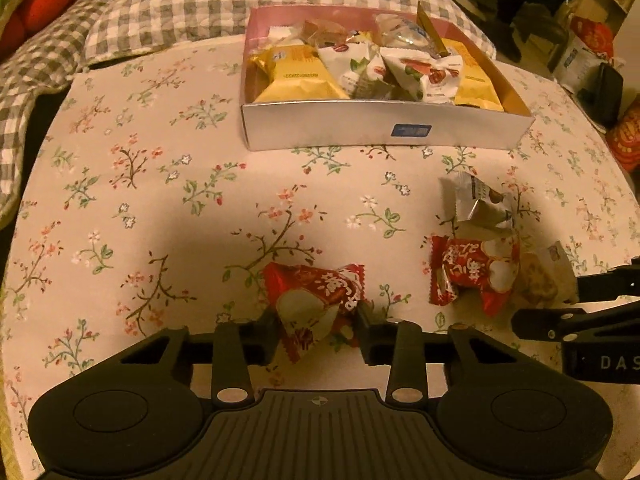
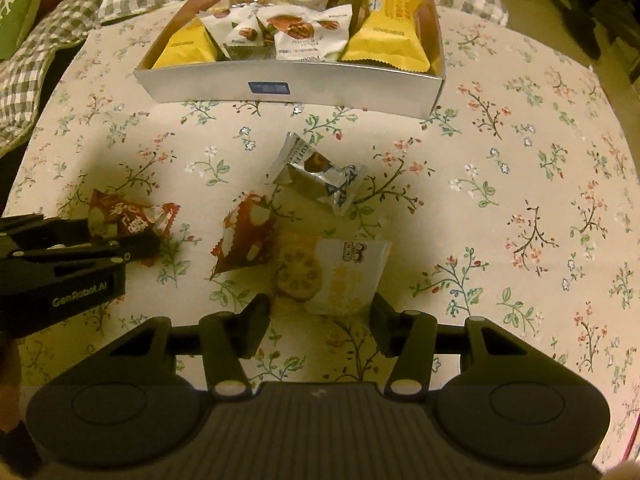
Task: Organize snacks
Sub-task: 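Grasp a red candy pack with the left gripper while the right gripper grasps the lotus biscuit pack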
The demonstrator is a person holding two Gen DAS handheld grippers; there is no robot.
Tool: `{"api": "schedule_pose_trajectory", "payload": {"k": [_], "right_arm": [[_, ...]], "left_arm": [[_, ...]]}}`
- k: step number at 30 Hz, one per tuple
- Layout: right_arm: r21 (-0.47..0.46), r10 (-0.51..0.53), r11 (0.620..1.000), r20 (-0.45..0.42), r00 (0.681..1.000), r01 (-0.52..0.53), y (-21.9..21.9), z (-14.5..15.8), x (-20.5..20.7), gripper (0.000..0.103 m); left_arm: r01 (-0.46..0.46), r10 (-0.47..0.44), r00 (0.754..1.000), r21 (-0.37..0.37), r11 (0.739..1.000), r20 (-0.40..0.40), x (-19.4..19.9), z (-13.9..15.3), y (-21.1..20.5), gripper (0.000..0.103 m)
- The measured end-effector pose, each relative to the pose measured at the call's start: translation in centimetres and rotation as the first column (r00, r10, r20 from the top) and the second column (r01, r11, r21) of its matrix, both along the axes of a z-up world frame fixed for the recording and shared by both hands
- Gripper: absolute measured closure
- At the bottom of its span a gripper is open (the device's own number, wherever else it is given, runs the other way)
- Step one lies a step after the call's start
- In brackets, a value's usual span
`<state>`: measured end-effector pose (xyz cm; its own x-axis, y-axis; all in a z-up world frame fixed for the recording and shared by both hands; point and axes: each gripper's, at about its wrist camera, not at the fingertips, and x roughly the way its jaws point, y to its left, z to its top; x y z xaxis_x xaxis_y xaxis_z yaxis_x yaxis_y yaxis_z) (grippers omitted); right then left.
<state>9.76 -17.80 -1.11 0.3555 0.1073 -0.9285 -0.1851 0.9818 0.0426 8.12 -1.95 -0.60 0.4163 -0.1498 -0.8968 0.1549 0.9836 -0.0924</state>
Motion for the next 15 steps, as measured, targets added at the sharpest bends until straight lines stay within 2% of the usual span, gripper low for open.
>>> {"api": "schedule_pose_trajectory", "payload": {"k": [15], "right_arm": [[0.034,0.022,0.999,0.036,0.999,-0.023,-0.1,0.8,-0.2,0.054]], "left_arm": [[0.042,-0.043,0.997,0.020,0.999,0.059,-0.6,1.1,-0.5,0.073]]}}
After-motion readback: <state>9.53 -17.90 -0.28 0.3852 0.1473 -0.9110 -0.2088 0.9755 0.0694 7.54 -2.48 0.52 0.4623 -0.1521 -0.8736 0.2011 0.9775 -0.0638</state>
